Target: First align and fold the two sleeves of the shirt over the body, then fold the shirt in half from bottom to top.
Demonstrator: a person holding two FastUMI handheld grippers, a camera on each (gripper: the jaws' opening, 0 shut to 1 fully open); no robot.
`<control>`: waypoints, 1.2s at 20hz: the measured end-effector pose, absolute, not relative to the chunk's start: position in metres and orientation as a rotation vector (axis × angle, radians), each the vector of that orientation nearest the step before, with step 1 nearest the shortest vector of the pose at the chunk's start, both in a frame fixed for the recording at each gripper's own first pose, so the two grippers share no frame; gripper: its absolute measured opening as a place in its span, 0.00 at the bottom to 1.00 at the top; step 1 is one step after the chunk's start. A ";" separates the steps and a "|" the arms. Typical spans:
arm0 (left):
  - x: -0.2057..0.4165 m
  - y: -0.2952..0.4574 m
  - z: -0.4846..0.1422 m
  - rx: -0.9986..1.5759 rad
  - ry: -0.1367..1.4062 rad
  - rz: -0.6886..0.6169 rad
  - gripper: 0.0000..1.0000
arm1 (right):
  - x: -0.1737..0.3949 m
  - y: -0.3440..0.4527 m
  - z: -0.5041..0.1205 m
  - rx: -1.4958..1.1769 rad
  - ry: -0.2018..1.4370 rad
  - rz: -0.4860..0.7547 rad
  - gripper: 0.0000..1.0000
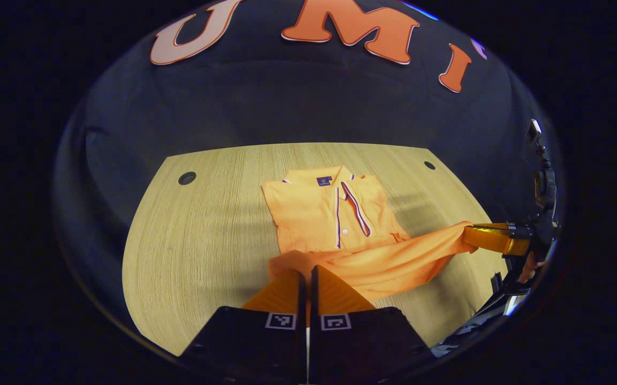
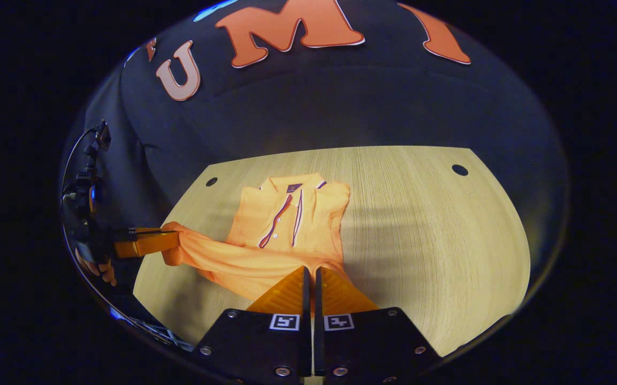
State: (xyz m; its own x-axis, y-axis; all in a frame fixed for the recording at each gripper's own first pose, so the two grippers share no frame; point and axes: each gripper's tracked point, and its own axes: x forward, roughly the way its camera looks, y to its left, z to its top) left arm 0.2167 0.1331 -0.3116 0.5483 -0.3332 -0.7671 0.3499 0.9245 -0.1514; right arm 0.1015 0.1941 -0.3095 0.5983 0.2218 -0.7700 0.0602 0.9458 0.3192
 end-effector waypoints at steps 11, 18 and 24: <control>0.329 0.130 -0.327 0.005 0.896 -0.389 0.02 | 0.214 0.186 -0.331 0.318 0.929 0.036 0.02; 0.388 0.133 -0.355 0.006 0.916 -0.376 0.02 | 0.274 0.192 -0.361 0.273 0.970 0.017 0.02; 0.430 0.124 -0.370 0.004 0.880 -0.358 0.09 | 0.310 0.184 -0.383 0.312 0.974 -0.071 0.02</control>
